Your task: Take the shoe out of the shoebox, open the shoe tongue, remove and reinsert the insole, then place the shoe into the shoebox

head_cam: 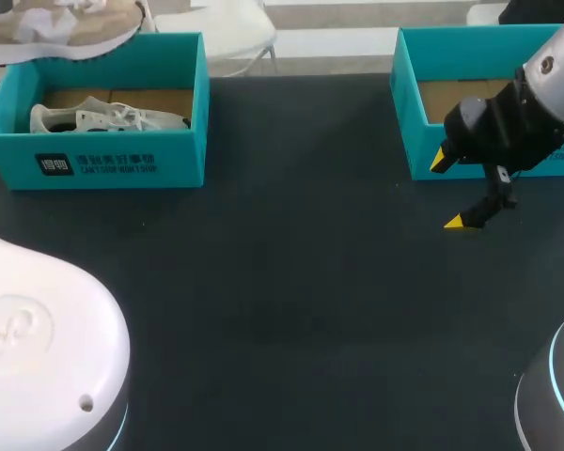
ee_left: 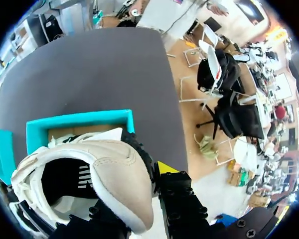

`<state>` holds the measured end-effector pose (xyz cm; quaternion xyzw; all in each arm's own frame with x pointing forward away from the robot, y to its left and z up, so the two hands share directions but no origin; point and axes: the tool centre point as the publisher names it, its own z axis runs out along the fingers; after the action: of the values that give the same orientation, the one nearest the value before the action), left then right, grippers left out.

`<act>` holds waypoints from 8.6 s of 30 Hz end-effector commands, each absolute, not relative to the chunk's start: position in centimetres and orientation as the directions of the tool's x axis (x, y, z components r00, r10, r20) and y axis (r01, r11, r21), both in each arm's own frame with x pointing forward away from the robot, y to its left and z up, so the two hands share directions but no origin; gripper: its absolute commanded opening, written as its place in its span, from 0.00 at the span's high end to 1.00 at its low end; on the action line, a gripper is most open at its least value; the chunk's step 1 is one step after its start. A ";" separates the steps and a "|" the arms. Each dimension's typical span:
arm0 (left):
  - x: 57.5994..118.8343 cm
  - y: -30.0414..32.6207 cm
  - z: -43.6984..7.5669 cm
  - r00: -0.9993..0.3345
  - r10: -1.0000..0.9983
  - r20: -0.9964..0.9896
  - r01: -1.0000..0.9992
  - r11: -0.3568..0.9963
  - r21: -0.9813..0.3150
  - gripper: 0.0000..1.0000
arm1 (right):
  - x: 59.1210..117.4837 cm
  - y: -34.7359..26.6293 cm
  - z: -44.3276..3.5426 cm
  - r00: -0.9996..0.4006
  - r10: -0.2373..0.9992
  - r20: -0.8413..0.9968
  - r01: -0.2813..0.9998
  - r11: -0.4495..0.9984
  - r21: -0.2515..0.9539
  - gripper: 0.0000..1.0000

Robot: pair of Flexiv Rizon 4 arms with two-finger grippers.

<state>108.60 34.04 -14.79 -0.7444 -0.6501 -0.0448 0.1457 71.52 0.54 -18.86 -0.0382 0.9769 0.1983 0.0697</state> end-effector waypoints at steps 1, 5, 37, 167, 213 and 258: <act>107.6 34.0 -14.7 0.322 0.906 0.273 0.945 -0.294 -0.140 1.00 | 71.6 0.6 -19.0 -0.987 -0.047 -0.151 -0.102 0.919 0.381 0.00; 107.6 34.0 -14.7 0.322 0.906 0.273 0.945 -0.294 -0.140 1.00 | 71.6 0.6 -19.0 -0.987 -0.047 -0.151 -0.102 0.919 0.381 0.00; 115.4 30.6 -20.3 0.242 0.922 0.304 0.949 -0.290 0.123 1.00 | 71.6 0.6 -19.0 -0.987 -0.047 -0.151 -0.102 0.919 0.381 0.00; 106.1 28.1 -26.0 0.249 0.965 0.086 0.962 -0.256 0.092 0.00 | 71.6 0.6 -19.0 -0.987 -0.047 -0.151 -0.102 0.919 0.381 0.00; 105.0 28.2 -32.2 0.093 0.996 -0.003 0.996 -0.093 0.014 0.50 | 71.6 0.6 -19.0 -0.987 -0.047 -0.151 -0.102 0.919 0.381 0.00; 104.8 29.1 -29.6 0.245 0.969 0.043 0.963 -0.238 -0.123 1.00 | 71.6 0.6 -19.0 -0.987 -0.047 -0.151 -0.102 0.919 0.381 0.00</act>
<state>104.79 28.97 -32.43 -0.7850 -0.6168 0.0161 0.0547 71.52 0.54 -18.86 -0.0382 0.9769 0.1983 0.0697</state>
